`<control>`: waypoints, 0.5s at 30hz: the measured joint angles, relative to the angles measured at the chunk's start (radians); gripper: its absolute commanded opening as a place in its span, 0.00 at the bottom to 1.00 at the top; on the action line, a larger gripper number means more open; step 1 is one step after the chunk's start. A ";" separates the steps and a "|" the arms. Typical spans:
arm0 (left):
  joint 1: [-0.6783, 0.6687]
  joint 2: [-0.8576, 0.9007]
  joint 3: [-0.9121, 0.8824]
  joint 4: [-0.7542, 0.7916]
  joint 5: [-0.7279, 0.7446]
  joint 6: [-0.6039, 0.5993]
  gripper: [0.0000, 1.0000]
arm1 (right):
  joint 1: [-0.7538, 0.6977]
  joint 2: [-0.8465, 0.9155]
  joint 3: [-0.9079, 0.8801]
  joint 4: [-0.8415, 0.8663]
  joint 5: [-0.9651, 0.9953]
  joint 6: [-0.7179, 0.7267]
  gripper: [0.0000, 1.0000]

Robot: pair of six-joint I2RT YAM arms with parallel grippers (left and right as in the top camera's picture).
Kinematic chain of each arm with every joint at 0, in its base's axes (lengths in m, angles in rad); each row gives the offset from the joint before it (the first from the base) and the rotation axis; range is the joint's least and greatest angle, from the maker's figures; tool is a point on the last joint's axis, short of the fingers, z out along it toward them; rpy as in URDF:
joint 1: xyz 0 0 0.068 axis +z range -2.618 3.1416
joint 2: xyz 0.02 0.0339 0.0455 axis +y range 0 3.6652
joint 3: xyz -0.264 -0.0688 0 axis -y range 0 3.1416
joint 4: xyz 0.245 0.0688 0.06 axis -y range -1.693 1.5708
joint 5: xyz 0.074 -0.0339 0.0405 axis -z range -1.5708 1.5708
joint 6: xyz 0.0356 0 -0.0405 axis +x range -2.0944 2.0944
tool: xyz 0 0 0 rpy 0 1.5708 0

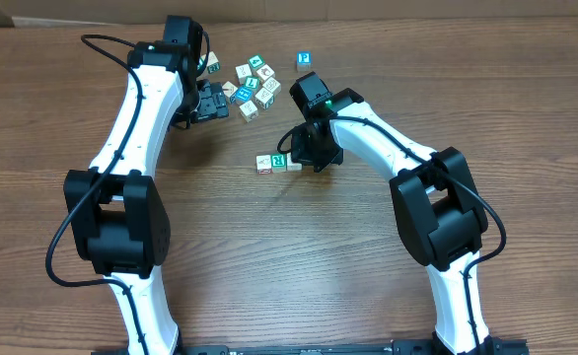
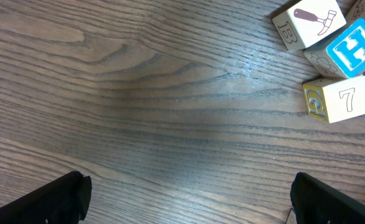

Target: Form a horizontal line

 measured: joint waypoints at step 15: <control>0.000 0.000 0.000 0.000 0.000 0.000 1.00 | 0.000 0.000 0.000 0.000 -0.019 -0.005 0.04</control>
